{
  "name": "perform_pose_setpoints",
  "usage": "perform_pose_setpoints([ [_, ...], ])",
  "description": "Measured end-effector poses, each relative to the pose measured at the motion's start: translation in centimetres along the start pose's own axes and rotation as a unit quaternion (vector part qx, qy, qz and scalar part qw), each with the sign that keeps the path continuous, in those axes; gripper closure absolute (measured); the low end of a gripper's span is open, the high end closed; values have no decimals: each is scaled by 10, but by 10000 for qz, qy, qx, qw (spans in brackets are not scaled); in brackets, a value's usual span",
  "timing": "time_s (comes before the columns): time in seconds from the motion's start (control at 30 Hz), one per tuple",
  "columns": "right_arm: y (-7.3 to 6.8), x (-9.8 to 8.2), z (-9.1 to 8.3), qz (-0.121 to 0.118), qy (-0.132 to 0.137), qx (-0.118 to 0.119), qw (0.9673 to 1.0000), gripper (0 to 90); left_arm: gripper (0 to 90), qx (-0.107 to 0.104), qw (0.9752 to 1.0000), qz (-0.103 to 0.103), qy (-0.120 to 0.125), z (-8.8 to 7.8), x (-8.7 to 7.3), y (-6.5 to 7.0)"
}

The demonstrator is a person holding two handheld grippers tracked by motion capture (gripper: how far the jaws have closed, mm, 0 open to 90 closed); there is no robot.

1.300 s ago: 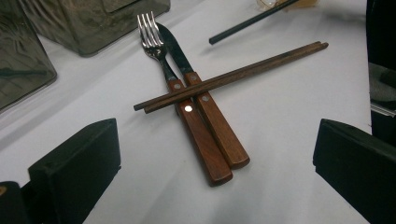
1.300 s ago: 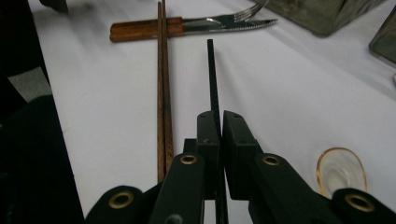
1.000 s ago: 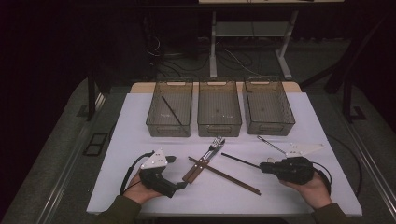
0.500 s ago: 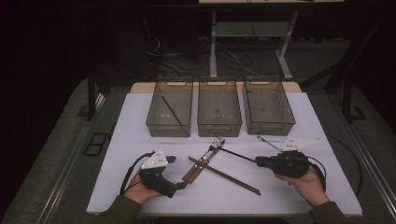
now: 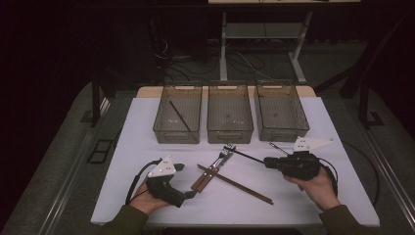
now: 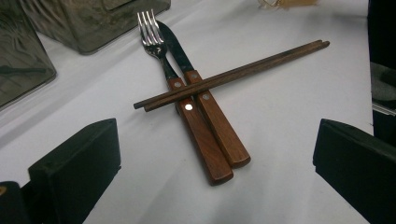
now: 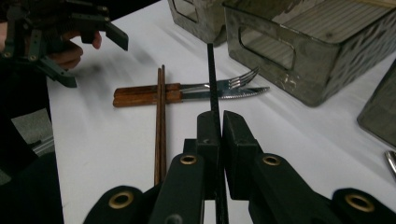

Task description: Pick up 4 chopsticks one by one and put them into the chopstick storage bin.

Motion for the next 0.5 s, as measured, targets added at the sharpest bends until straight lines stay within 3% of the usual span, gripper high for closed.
perform_pose_setpoints([
  [0.5, 2, 39, 12, -143, 239, -10, 9996, 858, 0, 16, 10000, -13, 1, 0, 0, -2],
])
Point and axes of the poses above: each handheld gripper's, and its own axes: z roughly forward along the jaws, x roughly out of its top, y roughly to its right, the point moved 3 cm from there along z, roughly forward along the jaws, and after that the axes turned 10 degrees about -y, right-handed, at the moved point
